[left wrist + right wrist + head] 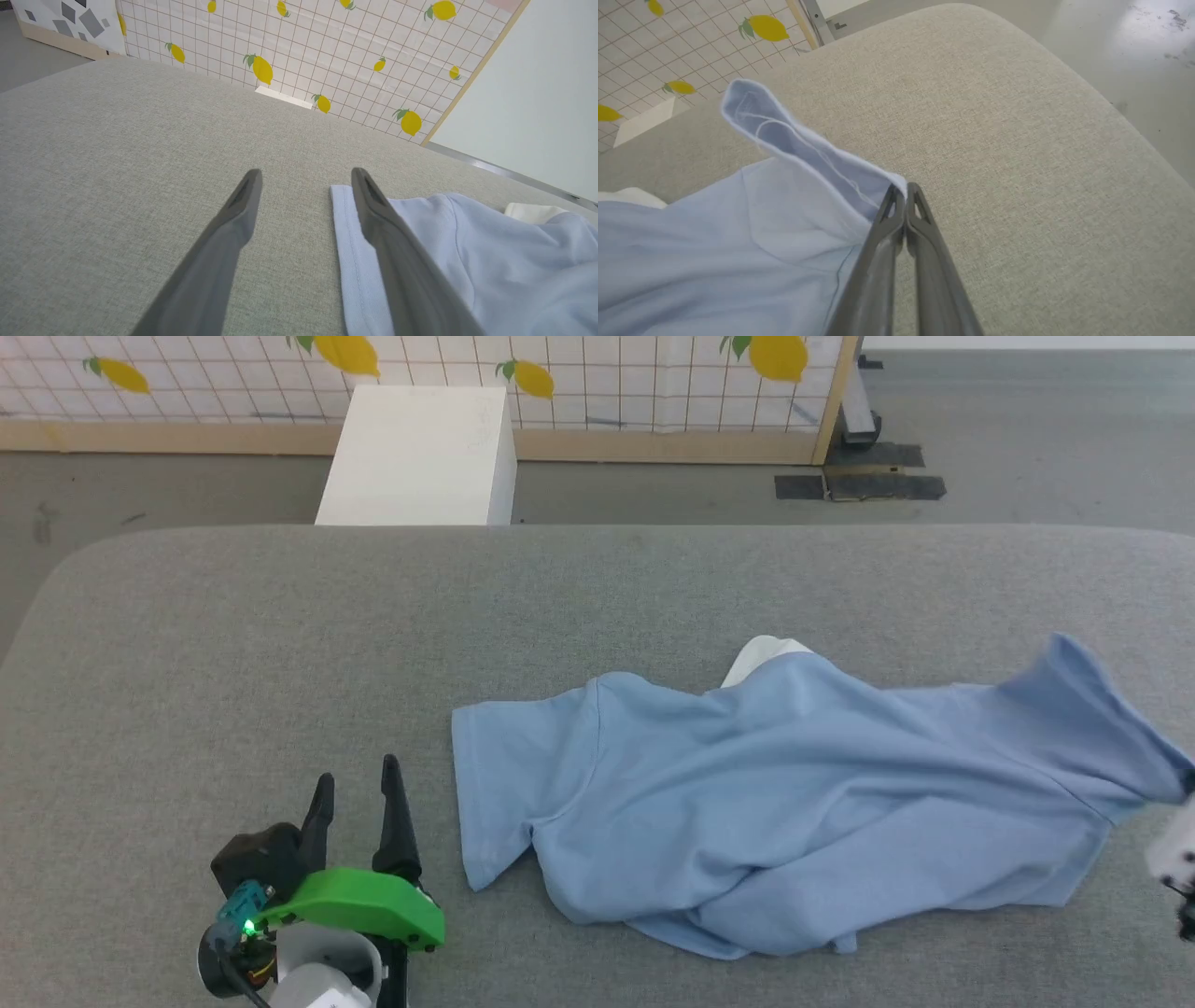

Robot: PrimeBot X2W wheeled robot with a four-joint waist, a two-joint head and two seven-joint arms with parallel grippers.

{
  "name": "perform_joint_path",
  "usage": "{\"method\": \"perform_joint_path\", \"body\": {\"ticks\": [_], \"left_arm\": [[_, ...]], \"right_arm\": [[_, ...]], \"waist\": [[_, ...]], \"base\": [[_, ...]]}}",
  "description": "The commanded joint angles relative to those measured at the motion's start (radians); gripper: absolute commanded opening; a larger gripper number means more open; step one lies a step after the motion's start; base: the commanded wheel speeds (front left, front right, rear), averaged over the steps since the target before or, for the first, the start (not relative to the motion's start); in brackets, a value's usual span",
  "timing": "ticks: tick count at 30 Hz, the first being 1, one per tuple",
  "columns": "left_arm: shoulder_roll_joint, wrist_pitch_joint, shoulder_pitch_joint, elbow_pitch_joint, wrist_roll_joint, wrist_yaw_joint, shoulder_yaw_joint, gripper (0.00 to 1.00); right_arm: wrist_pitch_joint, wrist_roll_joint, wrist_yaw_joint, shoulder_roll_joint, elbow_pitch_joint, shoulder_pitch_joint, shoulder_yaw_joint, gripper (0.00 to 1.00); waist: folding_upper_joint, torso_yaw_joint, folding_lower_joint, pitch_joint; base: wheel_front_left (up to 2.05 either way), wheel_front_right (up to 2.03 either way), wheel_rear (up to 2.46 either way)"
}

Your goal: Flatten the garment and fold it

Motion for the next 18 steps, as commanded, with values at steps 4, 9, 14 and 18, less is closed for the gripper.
{"method": "perform_joint_path", "body": {"ticks": [4,9,14,18], "left_arm": [[-0.003,-0.005,0.004,0.006,0.004,-0.007,-0.002,1.00],[0.001,0.003,-0.010,0.009,0.003,-0.010,-0.010,1.00],[0.009,0.059,-0.061,0.039,0.016,-0.002,-0.033,1.00],[0.017,0.153,-0.140,0.093,0.021,0.015,-0.048,1.00]], "right_arm": [[0.018,-0.006,-0.002,0.017,0.020,0.018,-0.141,0.00],[0.006,0.060,-0.002,0.020,0.076,0.045,-0.166,1.00],[-0.098,0.129,-0.002,0.020,0.035,0.113,-0.042,1.00],[-0.200,0.145,-0.002,0.020,-0.074,0.203,0.143,1.00]], "waist": [[0.0000,-0.013,0.0000,-0.014],[0.0000,-0.035,0.0000,-0.012],[0.0000,-0.059,0.0000,-0.015],[0.0000,-0.091,0.0000,-0.009]], "base": [[0.00,0.00,0.00],[0.00,0.00,0.00],[0.00,0.00,0.00],[0.00,0.00,0.00]]}}
